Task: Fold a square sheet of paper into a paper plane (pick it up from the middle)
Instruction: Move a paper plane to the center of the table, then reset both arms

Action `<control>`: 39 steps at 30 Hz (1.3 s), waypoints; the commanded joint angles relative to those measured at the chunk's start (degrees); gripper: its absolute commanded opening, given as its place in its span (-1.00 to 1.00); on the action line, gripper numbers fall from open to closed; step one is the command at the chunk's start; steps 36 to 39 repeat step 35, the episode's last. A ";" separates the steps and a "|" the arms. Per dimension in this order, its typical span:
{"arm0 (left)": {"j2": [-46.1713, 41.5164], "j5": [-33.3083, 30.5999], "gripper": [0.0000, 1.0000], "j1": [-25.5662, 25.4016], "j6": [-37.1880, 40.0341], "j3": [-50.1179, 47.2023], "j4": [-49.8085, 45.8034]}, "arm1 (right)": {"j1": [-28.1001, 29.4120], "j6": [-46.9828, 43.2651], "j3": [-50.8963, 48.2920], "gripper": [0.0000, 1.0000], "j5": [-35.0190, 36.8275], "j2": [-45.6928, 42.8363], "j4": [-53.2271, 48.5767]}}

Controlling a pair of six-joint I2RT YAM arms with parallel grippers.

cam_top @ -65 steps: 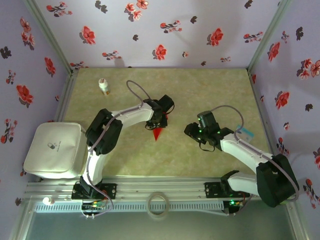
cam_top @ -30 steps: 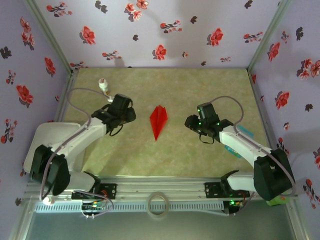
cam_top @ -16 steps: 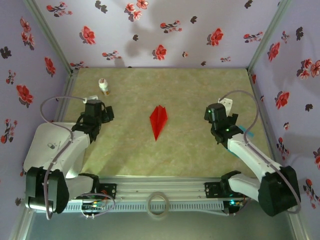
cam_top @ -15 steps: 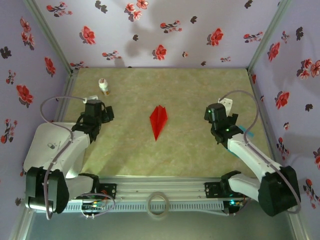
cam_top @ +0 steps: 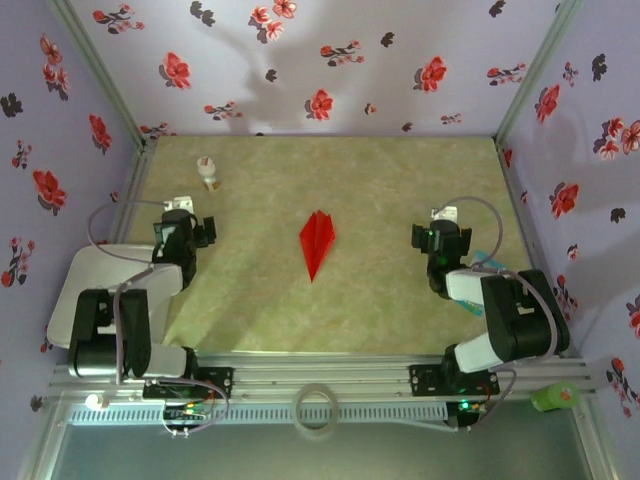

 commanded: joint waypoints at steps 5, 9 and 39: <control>6.37 7.84 0.88 1.13 3.18 -5.62 20.90 | -1.92 0.46 -1.41 0.88 -2.17 0.77 12.35; 7.67 7.41 0.90 1.27 2.88 -7.75 25.15 | -6.11 6.26 0.37 0.98 -2.49 4.49 10.79; 8.31 6.04 0.99 2.07 1.49 -7.04 24.87 | -6.16 6.88 -1.25 0.99 1.65 5.21 15.28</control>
